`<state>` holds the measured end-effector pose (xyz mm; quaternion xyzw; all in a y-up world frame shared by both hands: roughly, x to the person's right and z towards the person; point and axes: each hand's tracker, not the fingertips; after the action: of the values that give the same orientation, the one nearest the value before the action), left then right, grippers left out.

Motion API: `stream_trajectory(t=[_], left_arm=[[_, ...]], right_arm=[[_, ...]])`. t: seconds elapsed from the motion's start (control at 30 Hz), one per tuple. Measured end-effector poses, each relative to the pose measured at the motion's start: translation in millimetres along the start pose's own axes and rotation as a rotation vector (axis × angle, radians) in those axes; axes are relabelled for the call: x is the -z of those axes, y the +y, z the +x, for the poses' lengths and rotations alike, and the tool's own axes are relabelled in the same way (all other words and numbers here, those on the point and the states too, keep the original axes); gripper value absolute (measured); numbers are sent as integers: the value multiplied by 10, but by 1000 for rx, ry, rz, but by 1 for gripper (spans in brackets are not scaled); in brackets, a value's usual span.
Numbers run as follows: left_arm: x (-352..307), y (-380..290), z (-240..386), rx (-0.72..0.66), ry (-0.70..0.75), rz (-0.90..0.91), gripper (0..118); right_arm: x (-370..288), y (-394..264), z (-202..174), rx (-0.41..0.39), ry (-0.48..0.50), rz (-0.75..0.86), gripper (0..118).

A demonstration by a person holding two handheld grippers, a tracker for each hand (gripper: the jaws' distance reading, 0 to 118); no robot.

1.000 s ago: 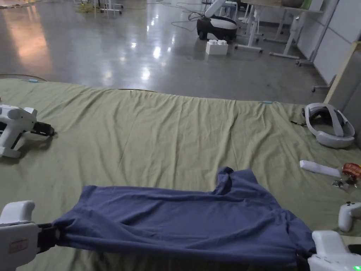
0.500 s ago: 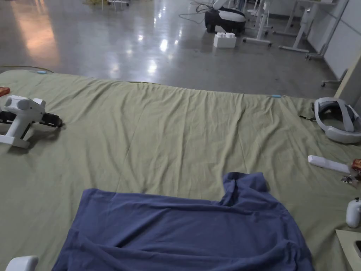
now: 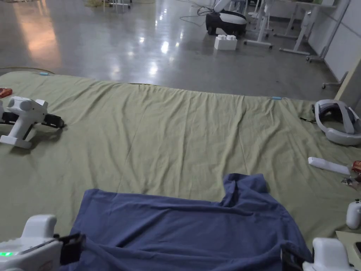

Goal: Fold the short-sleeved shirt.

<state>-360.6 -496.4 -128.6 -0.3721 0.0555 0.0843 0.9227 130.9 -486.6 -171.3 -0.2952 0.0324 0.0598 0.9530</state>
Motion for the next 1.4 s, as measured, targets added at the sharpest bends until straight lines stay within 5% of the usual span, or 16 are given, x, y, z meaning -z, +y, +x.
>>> stream_trajectory(t=[0.2,0.4,0.47,0.53,0.57,0.73,0.97,1.4], left_arm=[[-215,458,474,35,21,321,65],[-394,676,726,89,73,564,64],[-466,706,767,91,55,619,61],[-505,719,813,96,40,655,28],[-513,718,841,102,74,665,16],[-515,662,879,129,97,678,4],[-299,647,622,75,88,574,3],[1442,1135,-532,-122,-49,-117,3]], right_arm=[[-110,529,-416,58,15,309,71],[-280,834,-790,34,1,509,67],[-312,883,-874,23,2,534,51],[-344,916,-945,34,-11,574,24],[-366,923,-945,60,3,601,23],[-373,983,-952,91,6,605,9],[-256,914,-882,102,10,562,7],[160,644,-695,89,-19,380,7]])
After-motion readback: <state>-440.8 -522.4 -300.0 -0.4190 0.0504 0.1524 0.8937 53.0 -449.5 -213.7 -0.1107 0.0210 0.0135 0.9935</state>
